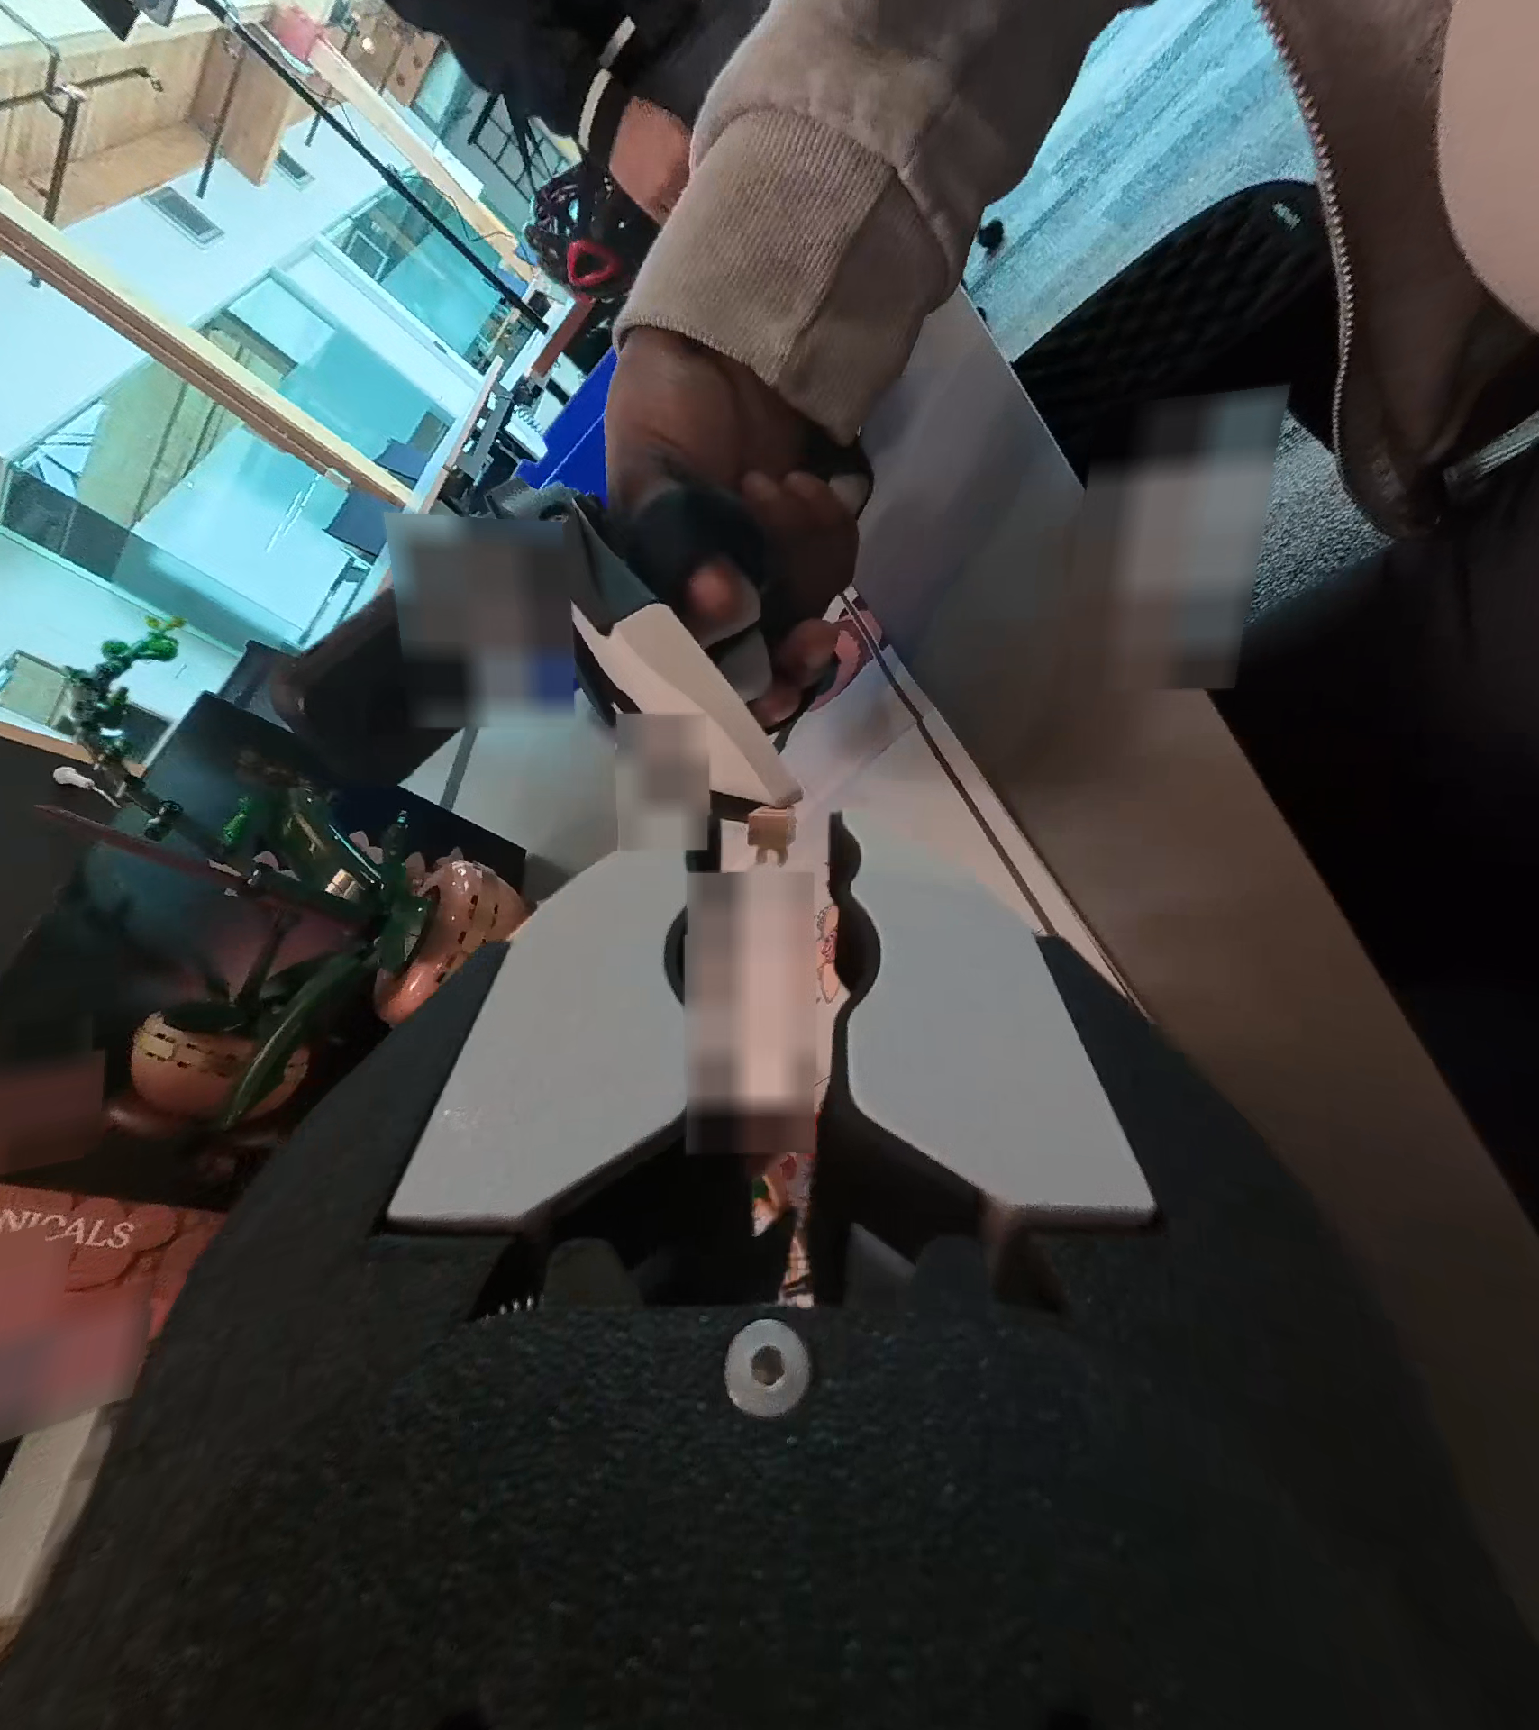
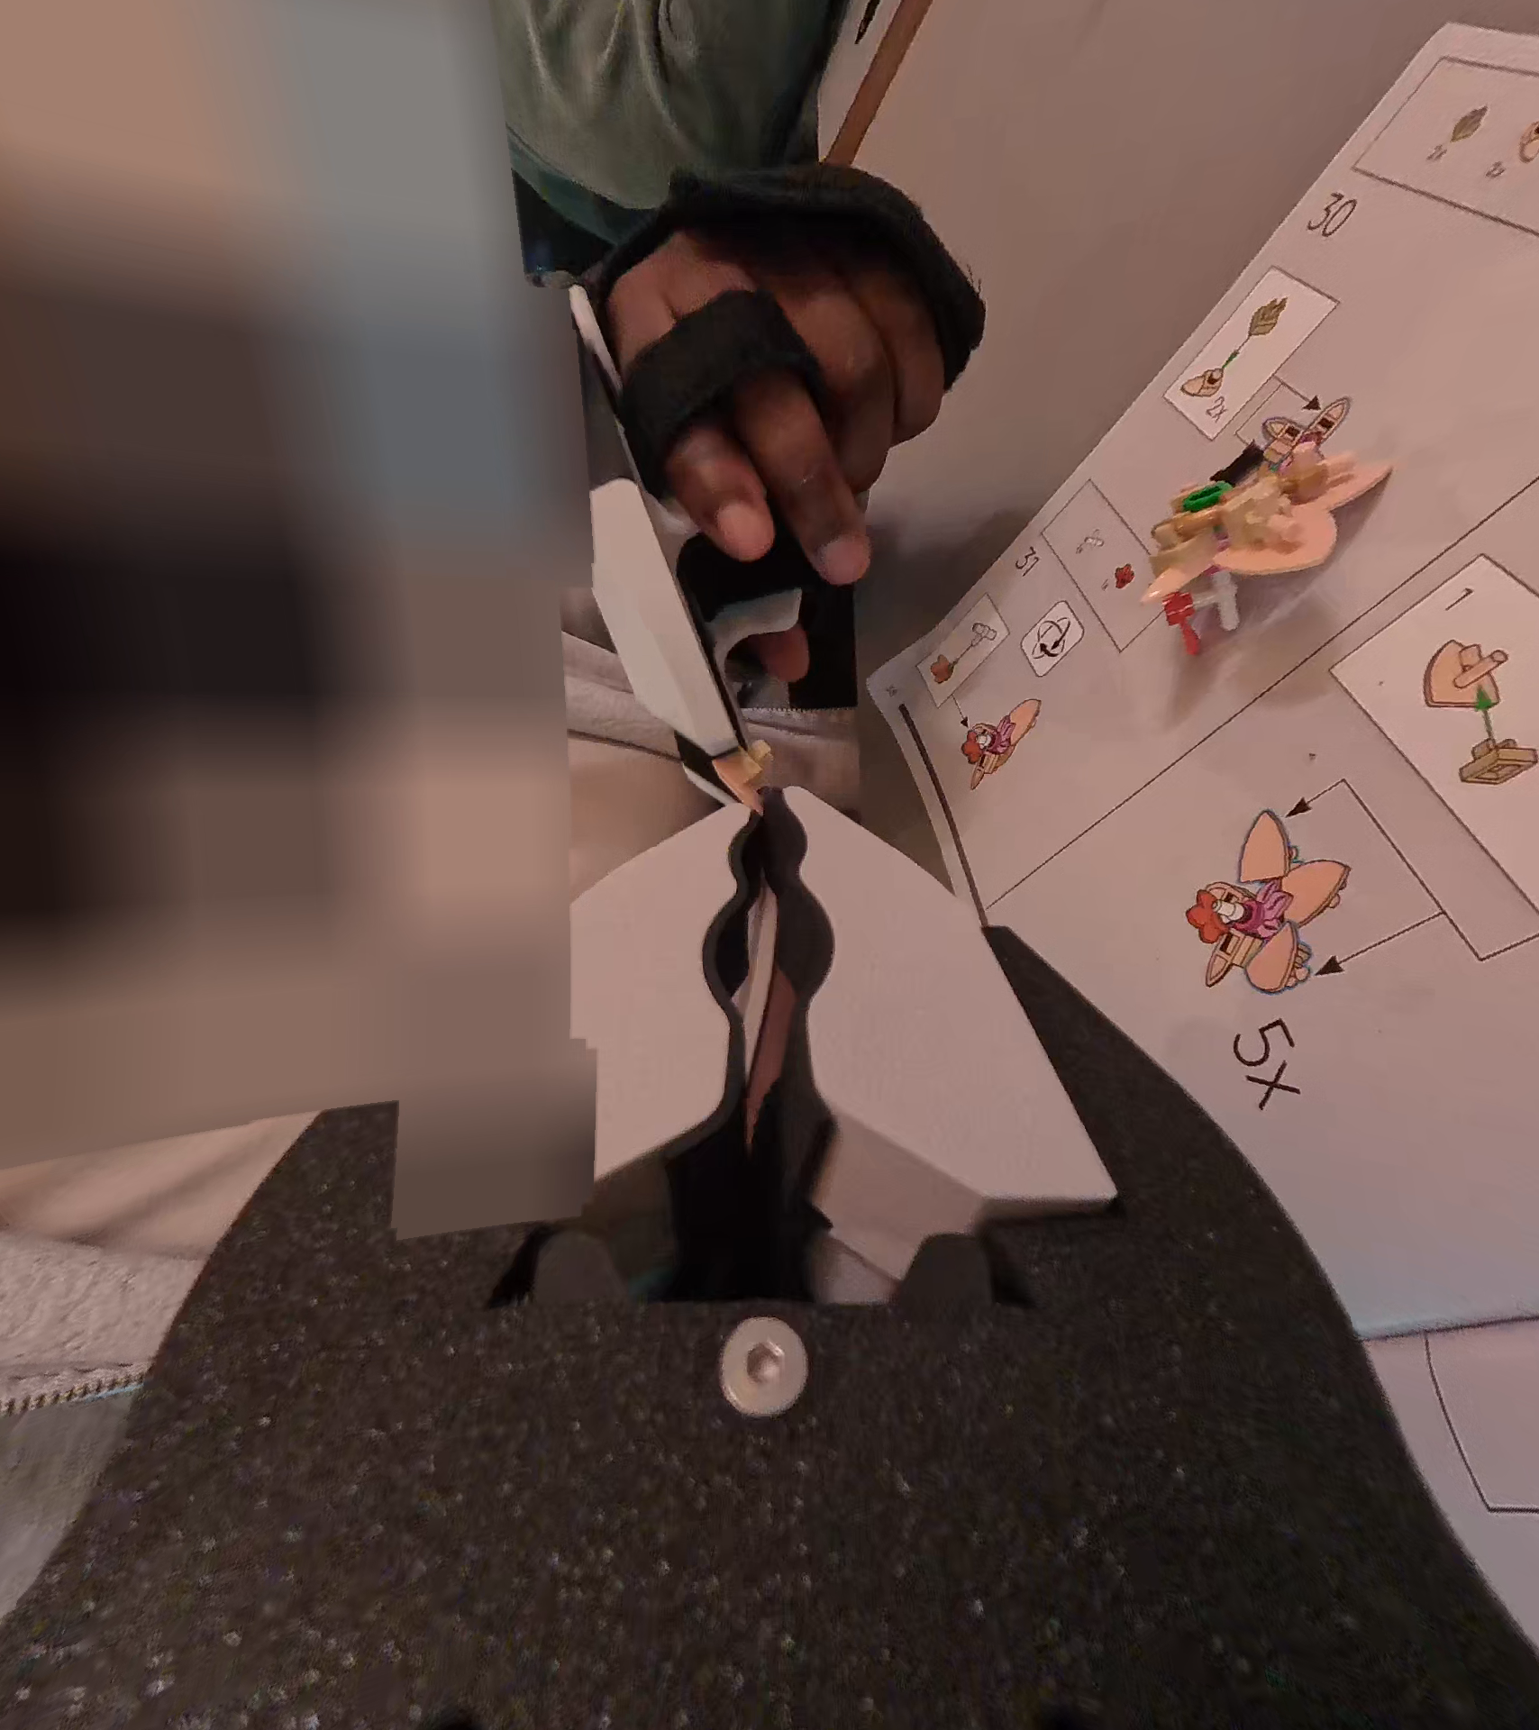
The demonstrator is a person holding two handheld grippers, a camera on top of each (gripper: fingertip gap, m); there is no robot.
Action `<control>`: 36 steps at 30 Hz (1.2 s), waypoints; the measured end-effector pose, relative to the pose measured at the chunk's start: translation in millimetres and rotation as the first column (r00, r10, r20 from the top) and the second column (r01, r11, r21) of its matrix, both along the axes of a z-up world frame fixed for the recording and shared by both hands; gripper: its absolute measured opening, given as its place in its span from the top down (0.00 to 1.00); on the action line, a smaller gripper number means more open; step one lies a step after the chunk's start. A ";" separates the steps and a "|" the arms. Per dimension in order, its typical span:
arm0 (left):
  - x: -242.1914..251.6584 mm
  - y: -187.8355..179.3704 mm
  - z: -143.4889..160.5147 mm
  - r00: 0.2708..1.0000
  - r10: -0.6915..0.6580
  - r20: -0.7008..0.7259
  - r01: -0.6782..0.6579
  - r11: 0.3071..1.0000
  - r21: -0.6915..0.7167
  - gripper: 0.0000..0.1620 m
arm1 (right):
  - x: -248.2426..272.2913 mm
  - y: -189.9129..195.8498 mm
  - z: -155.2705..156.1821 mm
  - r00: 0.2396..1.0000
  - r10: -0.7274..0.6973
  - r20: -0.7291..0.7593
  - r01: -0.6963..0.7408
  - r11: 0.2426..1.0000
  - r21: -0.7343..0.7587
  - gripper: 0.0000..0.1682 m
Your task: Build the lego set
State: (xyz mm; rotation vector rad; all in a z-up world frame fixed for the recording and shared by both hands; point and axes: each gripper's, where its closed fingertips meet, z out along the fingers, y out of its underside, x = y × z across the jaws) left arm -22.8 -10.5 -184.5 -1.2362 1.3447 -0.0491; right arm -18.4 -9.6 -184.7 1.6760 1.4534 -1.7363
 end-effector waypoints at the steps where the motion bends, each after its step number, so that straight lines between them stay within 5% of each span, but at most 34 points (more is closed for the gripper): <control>1: 0.3 -0.4 -0.4 1.000 -0.003 0.004 0.003 1.000 -0.011 0.90 | -0.4 -0.3 -0.2 1.000 0.000 -0.001 0.000 1.000 -0.002 1.00; 6: -0.7 -0.8 2.9 0.998 0.006 0.069 -0.002 0.998 -0.062 0.95 | -2.2 -1.3 1.1 0.999 -0.002 -0.041 0.003 1.000 0.021 0.97; 9: -5.1 1.2 13.8 0.971 0.041 0.236 -0.009 0.991 -0.137 0.95 | -6.9 4.6 9.3 0.971 -0.020 -0.237 0.070 0.976 0.206 0.93; 12: -9.1 1.2 24.7 0.897 0.077 0.435 0.040 0.966 -0.255 0.95 | -12.5 9.1 26.5 0.874 0.010 -0.487 0.258 0.838 0.480 0.88; 15: -10.6 0.5 30.9 0.848 0.102 0.521 0.081 0.945 -0.316 0.95 | -14.3 5.1 33.9 0.822 0.098 -0.562 0.350 0.690 0.633 0.89; 19: -8.6 -1.9 35.4 0.827 0.096 0.554 0.113 0.937 -0.331 0.95 | -14.5 4.0 33.8 0.827 0.151 -0.541 0.343 0.627 0.700 0.92; 36: -4.5 3.7 34.4 0.832 0.098 0.546 0.113 0.933 -0.341 0.95 | -13.8 2.2 30.4 0.845 0.163 -0.510 0.329 0.594 0.734 0.96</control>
